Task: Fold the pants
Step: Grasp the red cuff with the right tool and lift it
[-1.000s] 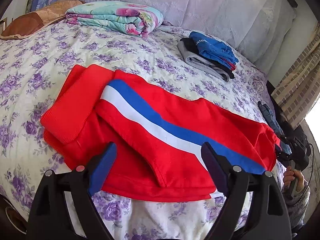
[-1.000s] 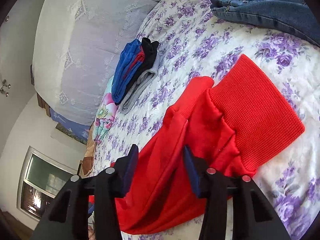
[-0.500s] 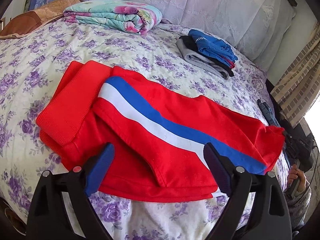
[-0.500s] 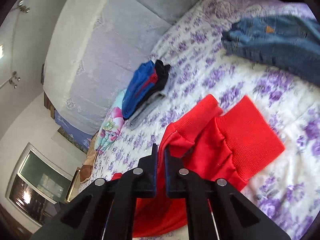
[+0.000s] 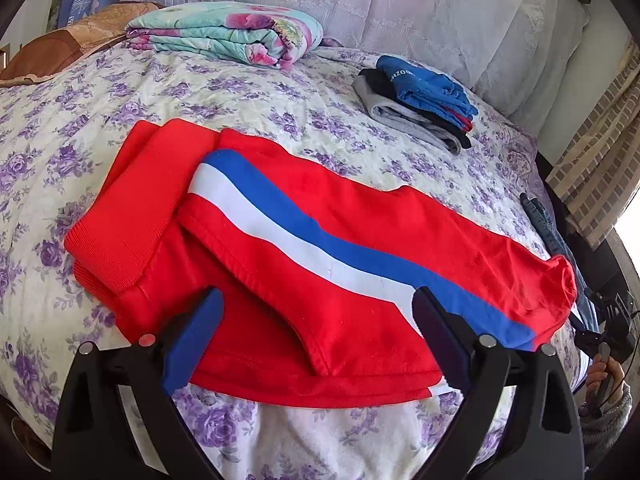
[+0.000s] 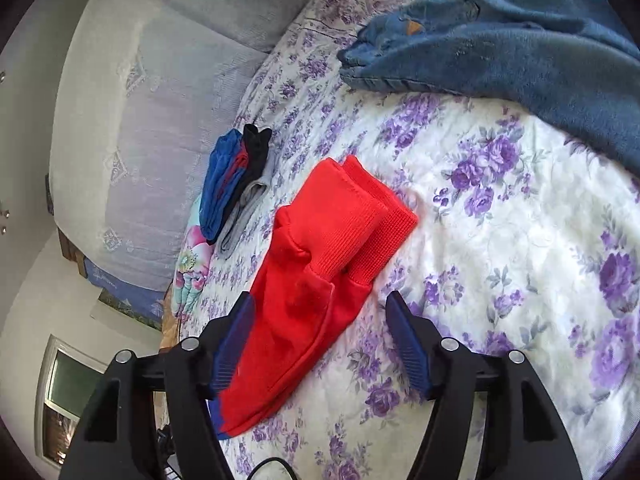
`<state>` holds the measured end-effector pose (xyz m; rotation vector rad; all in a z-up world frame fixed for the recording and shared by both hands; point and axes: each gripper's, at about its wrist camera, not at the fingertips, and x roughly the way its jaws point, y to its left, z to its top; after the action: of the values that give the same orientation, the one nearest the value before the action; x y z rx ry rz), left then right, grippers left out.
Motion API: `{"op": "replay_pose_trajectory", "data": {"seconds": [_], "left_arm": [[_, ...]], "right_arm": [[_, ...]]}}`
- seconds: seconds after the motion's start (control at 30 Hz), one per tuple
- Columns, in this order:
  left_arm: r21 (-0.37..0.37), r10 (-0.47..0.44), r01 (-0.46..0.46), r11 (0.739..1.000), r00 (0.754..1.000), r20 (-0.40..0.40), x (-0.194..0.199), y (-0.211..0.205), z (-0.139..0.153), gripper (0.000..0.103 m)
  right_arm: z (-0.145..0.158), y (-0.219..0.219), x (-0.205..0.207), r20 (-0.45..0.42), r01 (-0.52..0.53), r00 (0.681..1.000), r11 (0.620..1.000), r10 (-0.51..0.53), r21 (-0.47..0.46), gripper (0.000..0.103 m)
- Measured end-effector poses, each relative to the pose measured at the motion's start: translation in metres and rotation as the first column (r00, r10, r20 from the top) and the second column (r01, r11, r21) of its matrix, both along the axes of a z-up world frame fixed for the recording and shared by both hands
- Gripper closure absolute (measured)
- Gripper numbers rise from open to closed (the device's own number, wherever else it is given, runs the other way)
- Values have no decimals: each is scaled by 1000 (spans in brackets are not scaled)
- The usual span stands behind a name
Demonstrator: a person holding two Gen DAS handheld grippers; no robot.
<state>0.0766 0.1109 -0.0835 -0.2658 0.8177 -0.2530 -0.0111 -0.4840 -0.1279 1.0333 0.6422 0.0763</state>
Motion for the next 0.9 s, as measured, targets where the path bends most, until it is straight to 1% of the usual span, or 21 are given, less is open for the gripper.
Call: {"op": "replay_pose_trajectory", "data": {"seconds": [0.07, 0.17, 0.23, 0.27, 0.3, 0.33, 0.37, 0.4, 0.43, 0.47, 0.53, 0.57, 0.6, 0.63, 0.67, 0.7, 0.73, 0.77, 0.8, 0.83, 0.9], "left_arm": [[9, -3, 3, 1000, 1000, -1, 0, -1, 0, 10], [-3, -3, 3, 1000, 1000, -1, -1, 1, 0, 10], [-6, -2, 2, 1000, 1000, 0, -1, 1, 0, 10], [-4, -2, 2, 1000, 1000, 0, -1, 1, 0, 10], [-2, -3, 3, 1000, 1000, 1, -1, 1, 0, 10], [-3, -3, 3, 1000, 1000, 0, -1, 2, 0, 10], [-6, -2, 2, 1000, 1000, -1, -1, 2, 0, 10], [-11, -1, 1, 1000, 1000, -2, -1, 3, 0, 10], [-15, 0, 0, 1000, 1000, -2, -1, 3, 0, 10], [-15, 2, -2, 1000, 1000, -1, -1, 2, -1, 10], [-3, 5, -5, 1000, 1000, 2, -2, 0, -1, 9], [7, 5, -5, 1000, 1000, 5, -2, -2, -1, 9], [19, 4, -4, 1000, 1000, 6, -2, -3, -1, 9], [27, 4, -4, 1000, 1000, 5, -1, -4, -1, 9], [25, 7, -7, 1000, 1000, 3, -1, -4, 0, 9], [14, 14, -14, 1000, 1000, 6, -2, -3, 2, 9], [-6, 24, -24, 1000, 1000, 13, -3, -1, 5, 9], [-28, 26, -26, 999, 999, 23, -5, -1, 10, 9], [-51, 17, -15, 999, 999, 34, -7, -2, 15, 9], [-63, -2, 5, 998, 999, 42, -8, -6, 20, 9], [-68, -54, 58, 996, 996, 67, -10, -20, 29, 9]], "right_arm": [[-7, -6, 13, -18, 31, 999, 999, -30, 34, 35], [-5, -10, 33, -24, 52, 998, 998, -51, 36, 33], [-1, -8, 42, 14, 28, 1000, 1000, -28, 9, 35], [1, -8, 41, 46, 29, 999, 1000, -29, -1, 60], [6, -8, 36, 72, 37, 997, 999, -37, -4, 76], [14, -9, 30, 114, 36, 993, 999, -34, -13, 77], [24, -9, 18, 151, 46, 988, 998, -39, -45, 80], [32, -9, 8, 168, 53, 985, 996, -39, -76, 80], [36, -11, -2, 165, 59, 985, 993, -43, -98, 81], [34, -14, -12, 140, 72, 989, 991, -56, -113, 81], [16, -22, -28, 43, 101, 994, 985, -96, -140, 81], [4, -26, -36, -2, 116, 993, 983, -118, -144, 83], [-4, -31, -42, -29, 135, 990, 980, -141, -147, 89], [-7, -36, -47, -31, 148, 988, 979, -153, -138, 89], [-6, -39, -52, -23, 166, 985, 979, -170, -120, 86], [2, -41, -59, 6, 211, 977, 970, -212, -120, 81], [14, -38, -63, 57, 239, 971, 959, -233, -154, 80], [30, -30, -63, 110, 225, 973, 950, -205, -218, 74], [45, -19, -59, 141, 186, 978, 942, -152, -279, 66], [56, -4, -53, 168, 140, 982, 938, -90, -317, 62], [68, 27, -34, 196, 22, 979, 938, 49, -347, 48]]}}
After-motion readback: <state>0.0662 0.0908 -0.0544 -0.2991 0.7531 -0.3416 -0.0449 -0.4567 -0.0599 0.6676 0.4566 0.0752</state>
